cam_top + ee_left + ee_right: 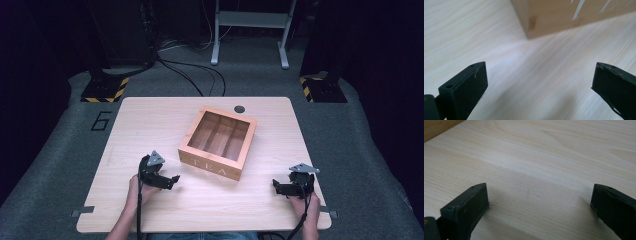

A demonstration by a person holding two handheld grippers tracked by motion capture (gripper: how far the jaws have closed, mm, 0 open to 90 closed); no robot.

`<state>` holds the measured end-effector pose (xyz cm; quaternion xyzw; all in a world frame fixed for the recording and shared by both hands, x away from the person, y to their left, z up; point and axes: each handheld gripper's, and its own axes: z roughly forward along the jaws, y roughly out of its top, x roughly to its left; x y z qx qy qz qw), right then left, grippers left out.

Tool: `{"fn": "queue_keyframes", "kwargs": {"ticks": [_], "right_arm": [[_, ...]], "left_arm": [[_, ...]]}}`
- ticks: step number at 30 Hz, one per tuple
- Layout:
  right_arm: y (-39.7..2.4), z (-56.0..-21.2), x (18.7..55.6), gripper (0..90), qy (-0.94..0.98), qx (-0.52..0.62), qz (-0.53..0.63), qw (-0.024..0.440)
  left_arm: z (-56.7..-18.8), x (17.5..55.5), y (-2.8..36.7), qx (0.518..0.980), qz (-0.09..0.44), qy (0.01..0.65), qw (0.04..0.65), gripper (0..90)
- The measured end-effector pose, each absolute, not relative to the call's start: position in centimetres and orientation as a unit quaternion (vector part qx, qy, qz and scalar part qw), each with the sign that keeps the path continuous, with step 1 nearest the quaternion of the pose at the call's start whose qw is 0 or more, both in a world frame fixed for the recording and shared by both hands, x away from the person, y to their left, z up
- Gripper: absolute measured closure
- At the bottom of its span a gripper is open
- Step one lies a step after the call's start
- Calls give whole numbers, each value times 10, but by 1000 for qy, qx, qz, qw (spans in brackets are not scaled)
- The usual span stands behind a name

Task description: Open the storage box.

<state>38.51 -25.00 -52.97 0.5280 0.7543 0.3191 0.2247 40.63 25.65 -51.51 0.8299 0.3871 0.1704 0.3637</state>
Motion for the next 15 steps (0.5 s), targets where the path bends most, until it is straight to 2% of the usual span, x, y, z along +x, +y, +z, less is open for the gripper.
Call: {"fn": "queue_keyframes", "kwargs": {"ticks": [7, 15], "right_arm": [[-250, -530, 385, 9, 754, 529, 319, 224], [-250, -530, 385, 8, 754, 529, 319, 225]], "left_arm": [[-531, 384, 271, 825, 183, 409, 344, 2], [-531, 382, 273, 828, 184, 407, 339, 1]]}}
